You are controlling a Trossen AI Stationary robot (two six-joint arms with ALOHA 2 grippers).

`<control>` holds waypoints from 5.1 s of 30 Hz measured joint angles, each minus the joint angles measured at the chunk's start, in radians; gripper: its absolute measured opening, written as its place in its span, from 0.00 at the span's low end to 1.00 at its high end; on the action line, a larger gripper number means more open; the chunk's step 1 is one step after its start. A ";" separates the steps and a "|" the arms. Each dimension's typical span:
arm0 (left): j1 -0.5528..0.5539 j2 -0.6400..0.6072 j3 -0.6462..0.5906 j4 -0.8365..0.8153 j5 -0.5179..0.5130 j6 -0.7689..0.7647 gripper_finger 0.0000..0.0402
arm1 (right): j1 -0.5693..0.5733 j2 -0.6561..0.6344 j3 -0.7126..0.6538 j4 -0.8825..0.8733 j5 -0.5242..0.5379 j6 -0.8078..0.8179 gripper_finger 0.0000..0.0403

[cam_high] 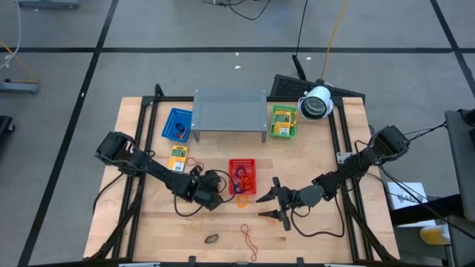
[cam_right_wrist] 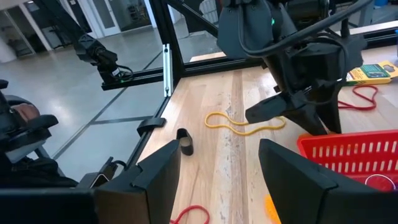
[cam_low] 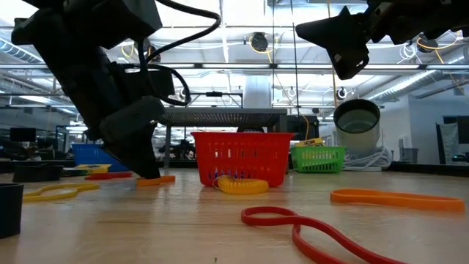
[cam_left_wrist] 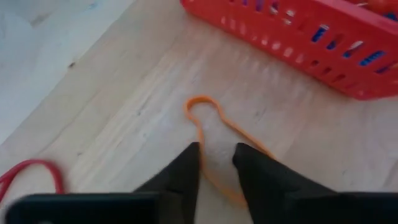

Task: Pick & Place Office Desk Supplies
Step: Put the top left orange rubber band into the blue basket

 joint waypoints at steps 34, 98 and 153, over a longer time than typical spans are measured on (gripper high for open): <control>-0.095 -0.427 -0.003 -0.074 -0.071 0.197 0.04 | 0.000 0.000 0.000 0.005 -0.003 0.000 0.51; -0.177 0.119 -0.002 0.053 -0.234 -0.255 0.02 | 0.007 0.000 0.000 -0.005 0.000 0.033 0.52; 0.507 -0.768 -0.003 -0.897 -0.338 0.068 0.03 | 0.007 0.000 0.000 -0.008 -0.004 0.053 0.52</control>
